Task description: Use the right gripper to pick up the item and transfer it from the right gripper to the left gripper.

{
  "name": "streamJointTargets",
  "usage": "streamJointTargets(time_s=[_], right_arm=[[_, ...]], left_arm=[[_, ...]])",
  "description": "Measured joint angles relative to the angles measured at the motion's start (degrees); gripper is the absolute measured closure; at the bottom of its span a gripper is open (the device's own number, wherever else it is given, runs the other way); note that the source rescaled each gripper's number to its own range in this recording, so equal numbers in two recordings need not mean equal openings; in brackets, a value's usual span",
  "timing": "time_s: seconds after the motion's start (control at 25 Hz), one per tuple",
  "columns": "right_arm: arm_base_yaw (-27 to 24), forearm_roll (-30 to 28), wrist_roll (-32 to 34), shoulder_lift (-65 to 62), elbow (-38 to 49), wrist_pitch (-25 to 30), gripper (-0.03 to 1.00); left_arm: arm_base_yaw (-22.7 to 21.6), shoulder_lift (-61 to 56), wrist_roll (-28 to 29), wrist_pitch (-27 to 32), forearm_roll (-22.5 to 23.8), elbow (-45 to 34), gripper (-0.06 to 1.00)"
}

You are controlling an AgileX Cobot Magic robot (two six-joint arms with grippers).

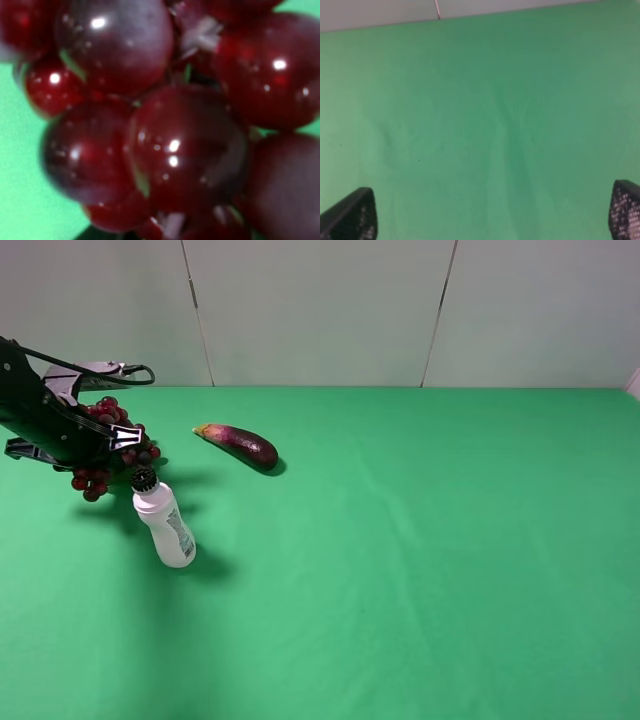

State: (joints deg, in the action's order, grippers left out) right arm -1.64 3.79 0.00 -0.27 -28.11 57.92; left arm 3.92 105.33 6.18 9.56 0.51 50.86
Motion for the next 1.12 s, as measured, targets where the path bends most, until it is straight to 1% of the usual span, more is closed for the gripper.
streamJointTargets(time_s=[0.08, 0.2, 0.28, 0.32, 0.36, 0.44, 0.56, 0.88, 1.12], right_arm=[[0.0, 0.0, 0.0, 0.0, 0.0, 0.0, -0.03], [0.0, 0.0, 0.0, 0.0, 0.0, 0.0, -0.03], [0.0, 0.0, 0.0, 0.0, 0.0, 0.0, -0.03], [0.0, 0.0, 0.0, 0.0, 0.0, 0.0, -0.03], [0.0, 0.0, 0.0, 0.0, 0.0, 0.0, -0.03], [0.0, 0.0, 0.0, 0.0, 0.0, 0.0, -0.03], [0.0, 0.0, 0.0, 0.0, 0.0, 0.0, -0.03], [0.0, 0.0, 0.0, 0.0, 0.0, 0.0, -0.03], [0.0, 0.0, 0.0, 0.0, 0.0, 0.0, -0.03]], left_arm=[[0.0, 0.0, 0.0, -0.1, 0.0, 0.0, 0.63], [0.0, 0.0, 0.0, -0.2, 0.0, 0.0, 0.30], [0.0, 0.0, 0.0, -0.2, 0.0, 0.0, 0.12], [0.0, 0.0, 0.0, -0.2, 0.0, 0.0, 0.06], [0.0, 0.0, 0.0, -0.2, 0.0, 0.0, 0.02], [0.0, -0.2, 0.0, -0.2, 0.0, 0.0, -0.03], [0.0, -1.8, 0.0, 0.3, 0.0, 0.0, -0.05], [0.0, -12.7, 0.0, 8.3, 0.0, 0.0, -0.06], [0.0, -24.7, -0.1, 11.3, 2.0, -0.1, -0.06]])
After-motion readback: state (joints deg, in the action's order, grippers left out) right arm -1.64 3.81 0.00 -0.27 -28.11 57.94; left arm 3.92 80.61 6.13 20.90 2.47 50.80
